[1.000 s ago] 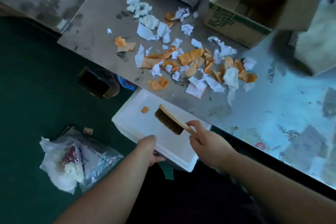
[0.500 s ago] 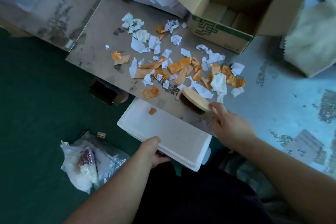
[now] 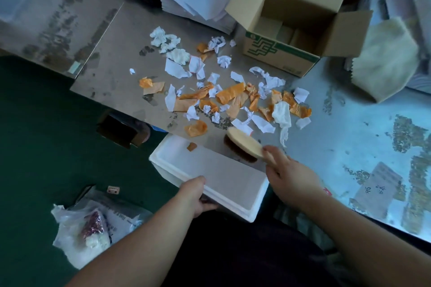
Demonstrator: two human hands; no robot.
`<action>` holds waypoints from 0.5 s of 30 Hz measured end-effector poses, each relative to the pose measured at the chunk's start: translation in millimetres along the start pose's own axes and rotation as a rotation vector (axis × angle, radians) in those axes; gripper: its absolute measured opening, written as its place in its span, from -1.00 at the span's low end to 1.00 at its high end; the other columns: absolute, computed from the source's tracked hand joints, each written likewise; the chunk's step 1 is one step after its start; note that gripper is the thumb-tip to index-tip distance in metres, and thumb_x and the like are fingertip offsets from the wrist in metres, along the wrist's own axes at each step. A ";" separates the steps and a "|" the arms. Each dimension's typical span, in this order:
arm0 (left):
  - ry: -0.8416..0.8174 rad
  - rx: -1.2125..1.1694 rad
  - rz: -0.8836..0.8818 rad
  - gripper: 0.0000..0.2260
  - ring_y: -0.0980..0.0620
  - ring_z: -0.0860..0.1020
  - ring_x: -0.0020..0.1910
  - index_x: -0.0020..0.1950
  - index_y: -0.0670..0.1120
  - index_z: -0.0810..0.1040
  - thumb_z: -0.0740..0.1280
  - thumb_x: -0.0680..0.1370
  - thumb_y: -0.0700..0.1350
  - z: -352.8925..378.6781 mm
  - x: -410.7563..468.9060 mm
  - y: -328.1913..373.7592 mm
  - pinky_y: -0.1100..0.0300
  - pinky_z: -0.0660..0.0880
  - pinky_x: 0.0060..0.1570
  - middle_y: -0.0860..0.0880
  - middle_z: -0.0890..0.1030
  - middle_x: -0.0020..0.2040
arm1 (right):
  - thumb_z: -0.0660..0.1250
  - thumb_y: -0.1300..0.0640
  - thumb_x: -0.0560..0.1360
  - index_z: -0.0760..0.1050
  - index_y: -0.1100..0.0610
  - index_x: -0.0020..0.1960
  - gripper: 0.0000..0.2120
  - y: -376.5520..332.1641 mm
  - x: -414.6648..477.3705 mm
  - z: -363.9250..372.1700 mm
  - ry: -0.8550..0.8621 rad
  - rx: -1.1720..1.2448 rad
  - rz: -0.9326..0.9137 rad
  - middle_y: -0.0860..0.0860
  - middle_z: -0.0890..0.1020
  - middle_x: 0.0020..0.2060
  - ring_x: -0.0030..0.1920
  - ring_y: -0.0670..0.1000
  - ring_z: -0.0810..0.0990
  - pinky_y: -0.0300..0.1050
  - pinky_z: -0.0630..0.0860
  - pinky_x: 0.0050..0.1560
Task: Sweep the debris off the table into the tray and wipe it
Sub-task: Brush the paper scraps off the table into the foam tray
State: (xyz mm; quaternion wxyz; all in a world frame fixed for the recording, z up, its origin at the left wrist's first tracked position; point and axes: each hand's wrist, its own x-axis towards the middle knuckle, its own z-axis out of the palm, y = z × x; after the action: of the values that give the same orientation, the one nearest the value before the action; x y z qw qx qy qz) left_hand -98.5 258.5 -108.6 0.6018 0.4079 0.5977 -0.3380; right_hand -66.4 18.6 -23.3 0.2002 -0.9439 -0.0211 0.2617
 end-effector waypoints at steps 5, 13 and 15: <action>-0.013 0.009 -0.006 -0.81 -0.33 0.59 0.14 0.22 -0.20 0.46 0.23 0.62 -0.23 -14.0 5.1 7.8 -0.48 0.58 -0.12 -0.28 0.59 0.13 | 0.09 0.03 0.62 0.18 -0.22 0.34 -0.68 -9.2 14.1 -2.4 0.075 -0.051 0.131 0.02 0.61 0.03 -0.14 0.19 0.57 -0.01 0.42 -0.27; -0.030 0.077 -0.021 -0.85 -0.31 0.56 0.20 0.17 -0.15 0.47 0.26 0.60 -0.21 -24.3 2.4 14.4 -0.33 0.63 -0.25 -0.24 0.56 0.21 | 0.12 -0.01 0.62 0.20 -0.23 0.34 -0.68 -33.1 -27.0 40.8 -0.089 -0.074 0.098 -0.07 0.59 -0.14 -0.25 0.06 0.58 0.01 0.54 -0.29; -0.031 0.090 -0.026 -0.78 -0.32 0.56 0.19 0.24 -0.15 0.46 0.28 0.59 -0.21 -27.9 2.6 15.0 -0.29 0.63 -0.34 -0.24 0.55 0.21 | 0.13 -0.03 0.62 0.20 -0.25 0.32 -0.69 -38.2 -34.4 48.0 -0.108 -0.081 0.092 -0.08 0.59 -0.12 -0.26 0.02 0.57 -0.04 0.49 -0.33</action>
State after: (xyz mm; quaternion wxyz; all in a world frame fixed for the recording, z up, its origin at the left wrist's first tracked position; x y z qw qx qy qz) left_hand -97.4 290.2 -108.6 0.5877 0.4217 0.5774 -0.3787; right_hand -117.7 66.3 -29.3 0.1481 -0.9358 0.0009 0.3200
